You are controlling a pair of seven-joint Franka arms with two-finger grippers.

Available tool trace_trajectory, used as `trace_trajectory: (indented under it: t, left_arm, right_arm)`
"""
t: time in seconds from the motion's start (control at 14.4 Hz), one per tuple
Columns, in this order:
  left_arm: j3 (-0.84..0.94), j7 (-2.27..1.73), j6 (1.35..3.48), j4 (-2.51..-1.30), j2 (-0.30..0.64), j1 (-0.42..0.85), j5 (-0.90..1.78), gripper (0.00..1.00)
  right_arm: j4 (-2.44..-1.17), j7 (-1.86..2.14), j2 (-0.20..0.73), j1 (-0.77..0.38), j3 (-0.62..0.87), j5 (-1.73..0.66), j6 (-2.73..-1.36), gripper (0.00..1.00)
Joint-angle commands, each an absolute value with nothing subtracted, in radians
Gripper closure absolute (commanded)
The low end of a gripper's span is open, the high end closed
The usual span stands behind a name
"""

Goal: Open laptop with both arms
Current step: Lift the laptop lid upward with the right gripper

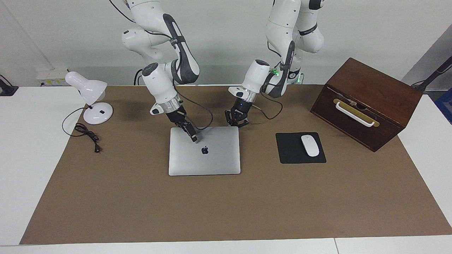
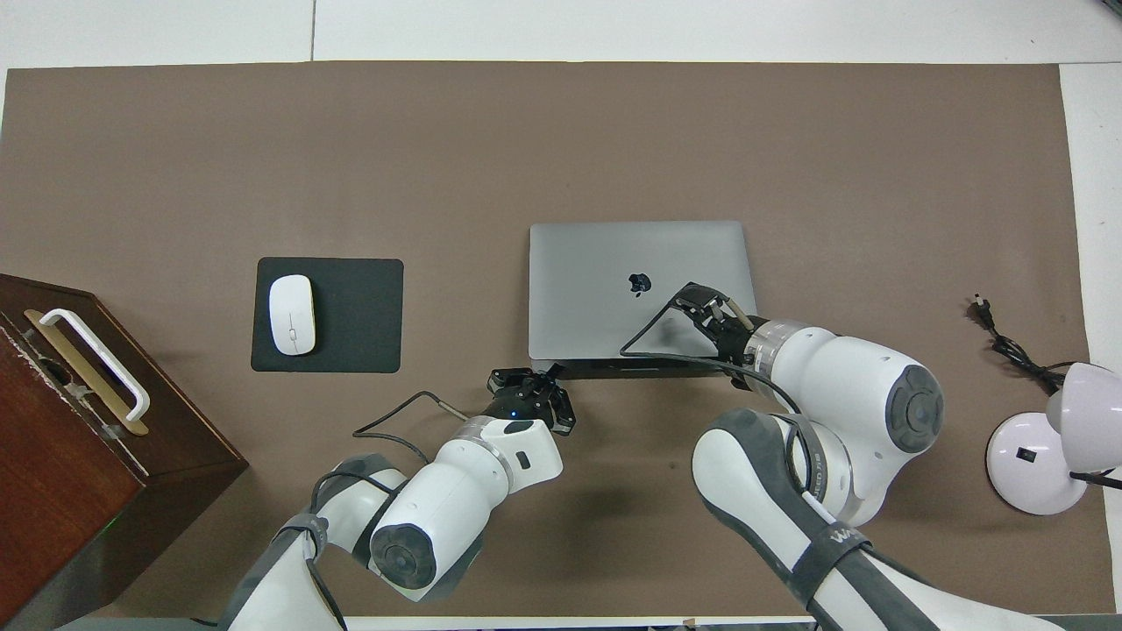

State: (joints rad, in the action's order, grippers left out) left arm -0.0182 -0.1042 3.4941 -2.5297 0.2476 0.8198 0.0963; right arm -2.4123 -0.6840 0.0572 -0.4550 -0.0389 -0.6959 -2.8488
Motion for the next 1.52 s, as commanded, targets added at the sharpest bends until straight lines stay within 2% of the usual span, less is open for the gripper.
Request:
trace_trajectory:
  t: [0.0,0.55,1.11,1.45]
  left_arm:
    - [-0.04,-0.072,3.505,-2.5,0.314,0.81,0.104,1.0]
    - [-0.04,-0.069,3.505,-2.5,0.316,0.81,0.104,1.0]
    - [-0.043,-0.067,3.505,-2.5,0.328,0.81,0.104,1.0]
    - [-0.043,-0.067,3.505,-2.5,0.33,0.81,0.104,1.0]
  right_arm:
    - [-2.346,-0.647,0.097,-0.446,-0.035,-0.736,-2.855,0.0]
    - [-2.225,-0.641,0.152,-0.446,-0.038,-0.732,-2.833,0.0]
    - [-1.974,-0.627,0.232,-0.347,-0.043,-0.646,-2.637,0.0]
    - [-1.915,-0.614,0.267,-0.325,-0.043,-0.611,-2.629,0.0]
